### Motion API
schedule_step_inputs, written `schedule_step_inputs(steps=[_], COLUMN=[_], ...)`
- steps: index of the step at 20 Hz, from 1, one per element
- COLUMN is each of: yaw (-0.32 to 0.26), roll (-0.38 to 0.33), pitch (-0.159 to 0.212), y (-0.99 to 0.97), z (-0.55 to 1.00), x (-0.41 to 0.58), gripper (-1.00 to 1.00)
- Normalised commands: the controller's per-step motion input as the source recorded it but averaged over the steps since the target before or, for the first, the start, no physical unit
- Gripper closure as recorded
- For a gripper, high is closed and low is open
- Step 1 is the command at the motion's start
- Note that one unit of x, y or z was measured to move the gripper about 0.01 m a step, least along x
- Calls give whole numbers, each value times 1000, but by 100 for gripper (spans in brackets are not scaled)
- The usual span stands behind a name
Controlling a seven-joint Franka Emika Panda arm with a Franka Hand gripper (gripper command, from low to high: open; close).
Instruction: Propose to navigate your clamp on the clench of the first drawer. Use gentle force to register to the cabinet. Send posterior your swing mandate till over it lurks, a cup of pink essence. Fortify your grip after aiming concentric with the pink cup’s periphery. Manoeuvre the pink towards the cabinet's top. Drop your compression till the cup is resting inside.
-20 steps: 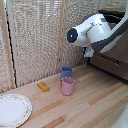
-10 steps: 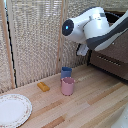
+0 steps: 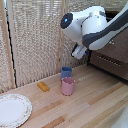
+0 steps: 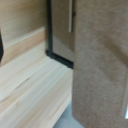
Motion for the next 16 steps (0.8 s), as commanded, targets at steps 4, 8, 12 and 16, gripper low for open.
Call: schedule_step_inputs(steps=[4, 8, 12, 16], yaw=[-217, -218, -219, -215], roll=[375, 375, 371, 359], pitch=[98, 96, 70, 83], y=[152, 152, 153, 143], z=[0, 0, 0, 0], x=[127, 126, 166, 255], gripper=[-100, -100, -100, -100])
